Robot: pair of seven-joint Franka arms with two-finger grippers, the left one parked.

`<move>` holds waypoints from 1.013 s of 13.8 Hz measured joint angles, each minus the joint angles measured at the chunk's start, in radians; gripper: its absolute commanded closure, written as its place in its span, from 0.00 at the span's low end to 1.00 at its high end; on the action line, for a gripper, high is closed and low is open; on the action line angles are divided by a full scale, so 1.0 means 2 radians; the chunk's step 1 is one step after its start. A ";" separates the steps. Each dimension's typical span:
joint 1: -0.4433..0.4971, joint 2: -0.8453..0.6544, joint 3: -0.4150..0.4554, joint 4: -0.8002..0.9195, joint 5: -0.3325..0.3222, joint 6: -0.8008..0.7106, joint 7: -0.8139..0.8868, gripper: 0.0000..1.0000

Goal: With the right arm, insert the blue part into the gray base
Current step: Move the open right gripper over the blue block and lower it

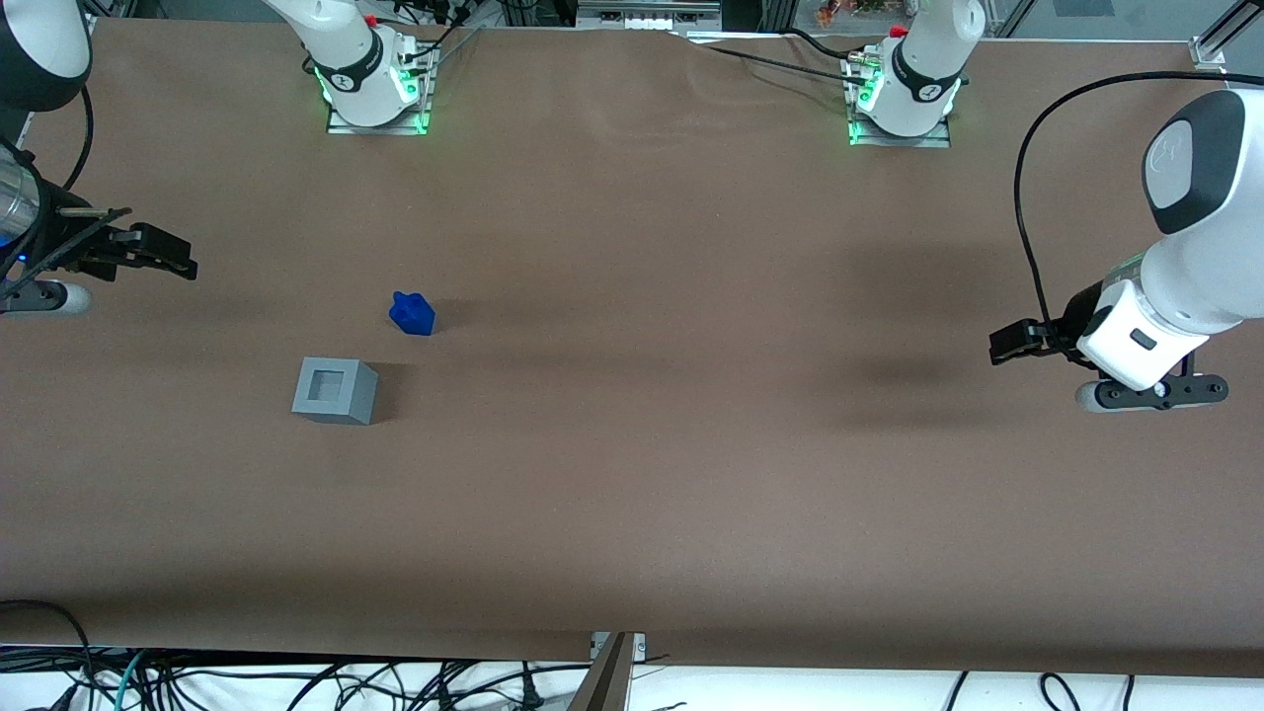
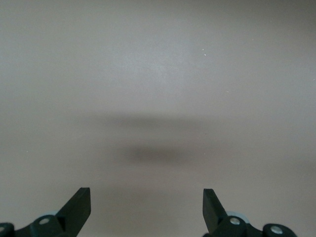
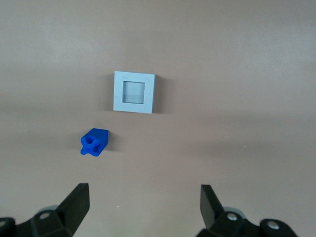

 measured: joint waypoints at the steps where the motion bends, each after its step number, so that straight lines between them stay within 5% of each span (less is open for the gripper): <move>1: 0.000 0.000 0.001 0.000 0.000 -0.003 0.000 0.01; 14: 0.013 0.012 0.020 -0.039 0.019 0.039 0.014 0.01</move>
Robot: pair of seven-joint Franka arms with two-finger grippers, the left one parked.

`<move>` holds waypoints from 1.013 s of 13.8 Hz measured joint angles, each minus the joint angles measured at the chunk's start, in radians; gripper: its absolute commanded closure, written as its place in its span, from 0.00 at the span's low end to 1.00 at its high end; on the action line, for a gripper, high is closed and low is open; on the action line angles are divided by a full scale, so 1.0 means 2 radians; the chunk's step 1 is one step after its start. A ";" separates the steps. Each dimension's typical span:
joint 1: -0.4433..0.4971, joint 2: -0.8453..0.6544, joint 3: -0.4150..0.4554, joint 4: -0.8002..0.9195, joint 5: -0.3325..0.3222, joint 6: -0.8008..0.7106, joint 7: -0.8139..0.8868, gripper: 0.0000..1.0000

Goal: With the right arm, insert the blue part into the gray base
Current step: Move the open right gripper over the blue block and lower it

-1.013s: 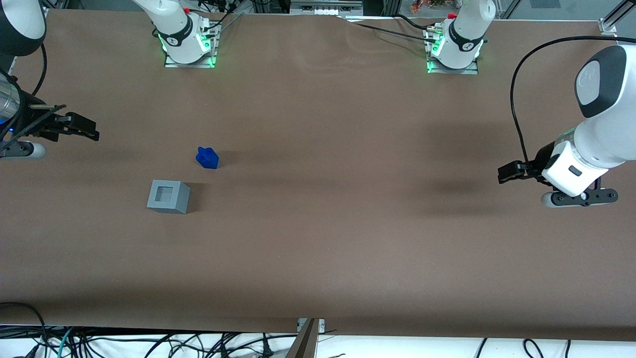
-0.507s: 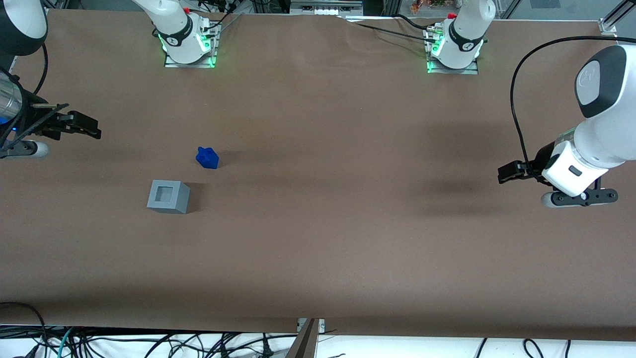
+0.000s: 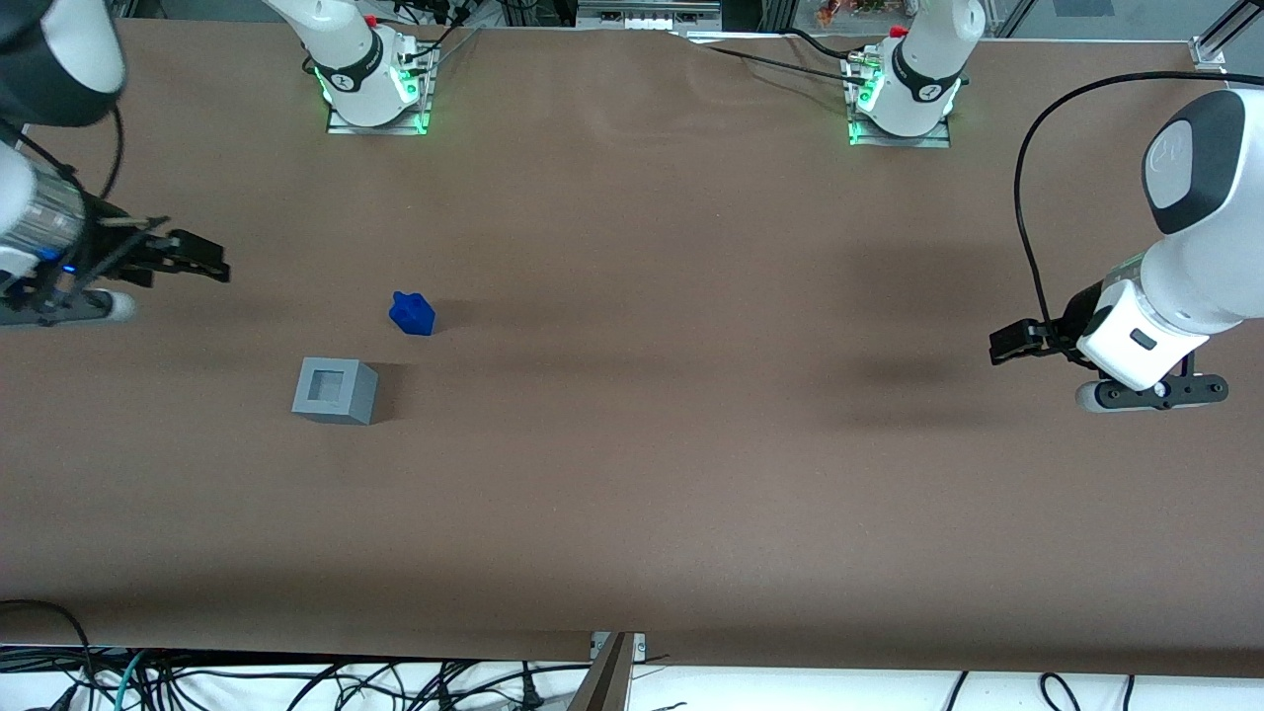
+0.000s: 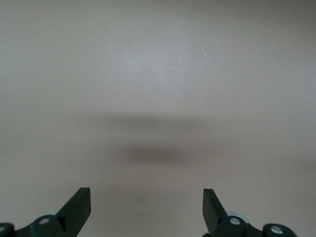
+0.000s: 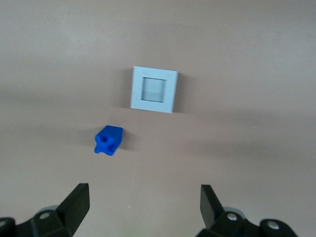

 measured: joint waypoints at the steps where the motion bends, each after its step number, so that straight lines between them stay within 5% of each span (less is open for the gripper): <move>1: 0.007 0.004 0.006 -0.019 0.001 0.022 0.017 0.01; 9: 0.058 0.032 0.047 -0.222 0.001 0.282 0.155 0.01; 14: 0.061 0.045 0.048 -0.284 0.001 0.360 0.179 0.01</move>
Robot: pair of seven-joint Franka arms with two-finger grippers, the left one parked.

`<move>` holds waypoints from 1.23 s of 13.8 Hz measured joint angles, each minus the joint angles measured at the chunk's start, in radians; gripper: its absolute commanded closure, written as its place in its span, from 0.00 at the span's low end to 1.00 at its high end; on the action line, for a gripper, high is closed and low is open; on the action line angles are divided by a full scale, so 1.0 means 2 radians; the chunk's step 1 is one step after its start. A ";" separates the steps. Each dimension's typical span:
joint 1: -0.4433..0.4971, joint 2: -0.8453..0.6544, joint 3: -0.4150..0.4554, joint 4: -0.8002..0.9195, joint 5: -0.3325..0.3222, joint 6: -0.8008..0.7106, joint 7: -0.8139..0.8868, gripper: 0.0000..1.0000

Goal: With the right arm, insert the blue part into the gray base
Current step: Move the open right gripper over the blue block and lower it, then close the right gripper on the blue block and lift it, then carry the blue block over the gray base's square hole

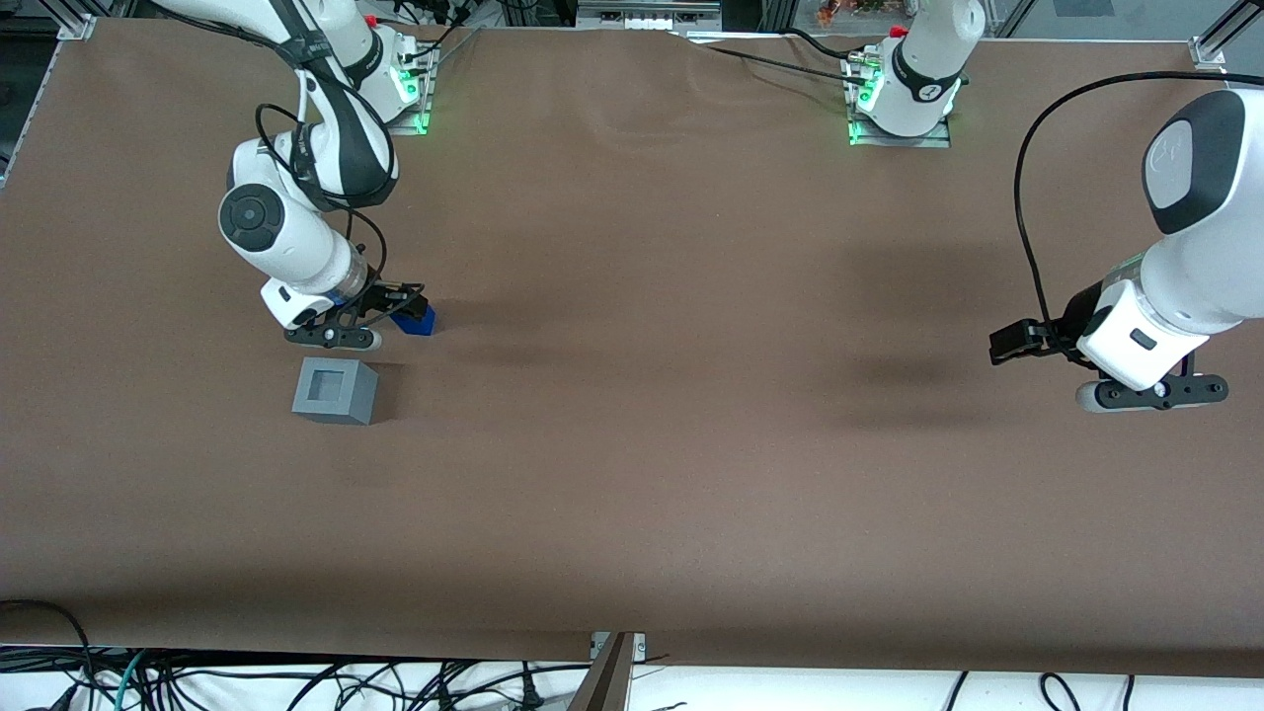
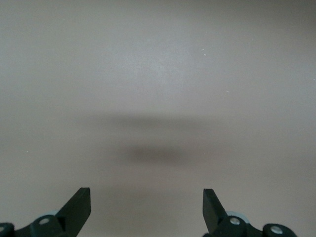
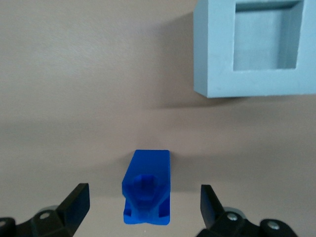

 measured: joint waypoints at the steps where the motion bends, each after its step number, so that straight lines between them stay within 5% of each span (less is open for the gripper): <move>1: 0.000 0.004 0.000 -0.004 0.000 0.007 0.003 0.01; 7: 0.005 0.017 0.004 -0.025 0.000 0.033 0.006 0.02; 10: 0.010 0.017 0.005 -0.030 0.000 0.033 0.006 0.14; 15: 0.011 0.019 0.005 -0.031 -0.001 0.034 0.005 0.61; 17: 0.011 0.020 0.005 -0.031 -0.001 0.034 0.004 1.00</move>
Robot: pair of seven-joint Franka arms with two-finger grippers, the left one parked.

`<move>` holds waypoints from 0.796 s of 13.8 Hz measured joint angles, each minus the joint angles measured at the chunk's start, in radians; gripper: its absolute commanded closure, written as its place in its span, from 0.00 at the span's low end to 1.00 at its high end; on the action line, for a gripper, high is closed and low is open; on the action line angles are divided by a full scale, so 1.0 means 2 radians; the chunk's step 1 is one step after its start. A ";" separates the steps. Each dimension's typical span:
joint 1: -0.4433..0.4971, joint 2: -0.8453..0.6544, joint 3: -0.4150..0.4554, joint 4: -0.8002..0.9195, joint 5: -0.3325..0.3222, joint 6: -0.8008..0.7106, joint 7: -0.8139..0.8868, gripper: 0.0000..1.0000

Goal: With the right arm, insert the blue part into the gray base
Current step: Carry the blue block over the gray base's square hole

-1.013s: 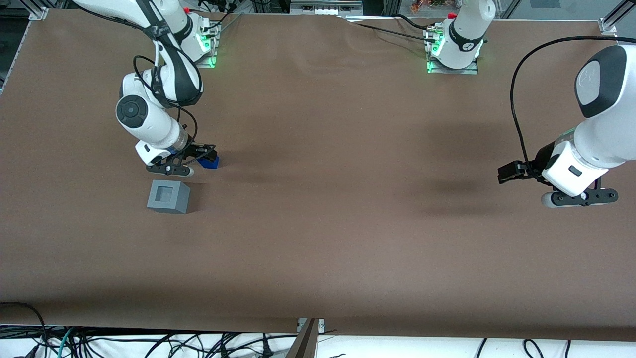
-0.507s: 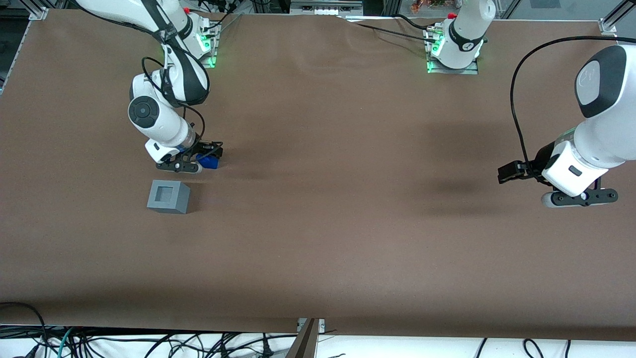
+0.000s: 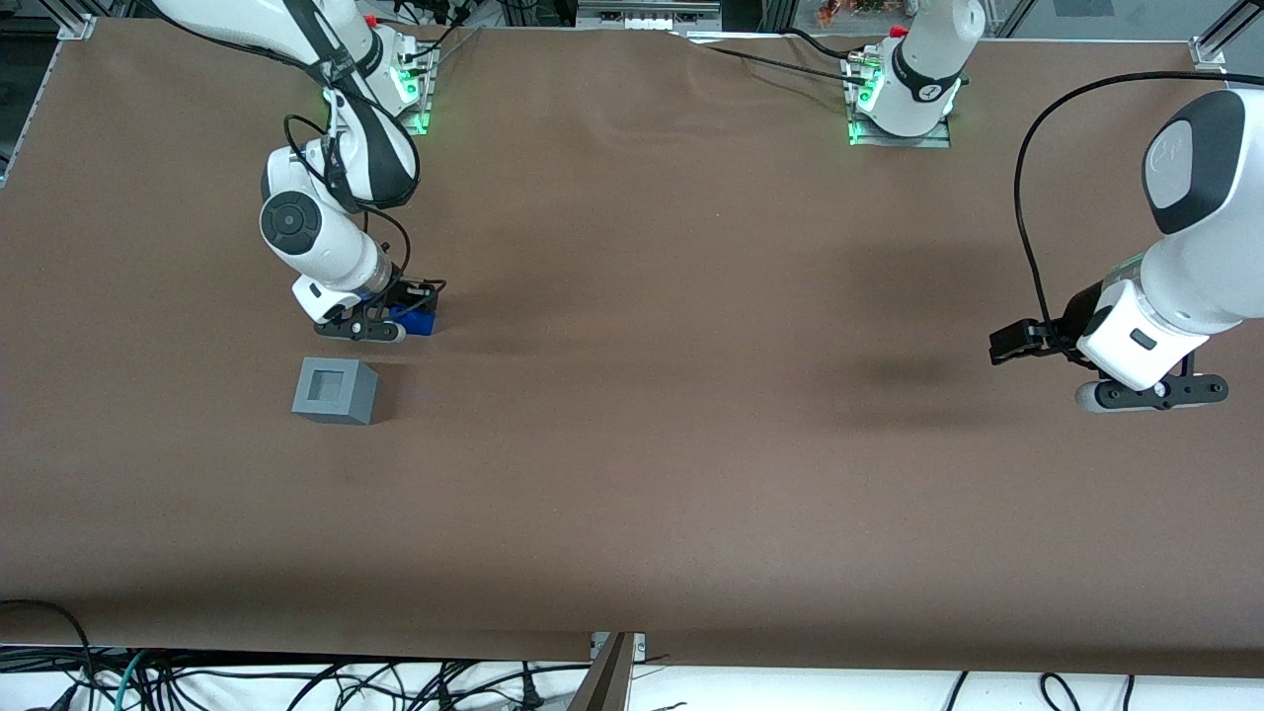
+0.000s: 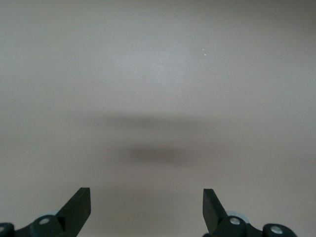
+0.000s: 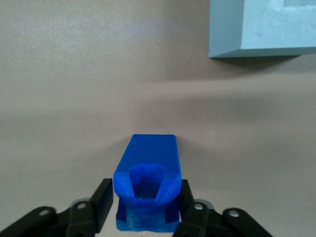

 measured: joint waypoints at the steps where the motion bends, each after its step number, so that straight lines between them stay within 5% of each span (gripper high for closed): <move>1: 0.000 0.000 0.000 0.000 0.000 0.000 0.000 1.00; 5: 0.000 -0.009 0.000 0.008 -0.001 -0.003 0.000 1.00; 11: -0.001 -0.038 -0.059 0.145 -0.021 -0.155 -0.055 1.00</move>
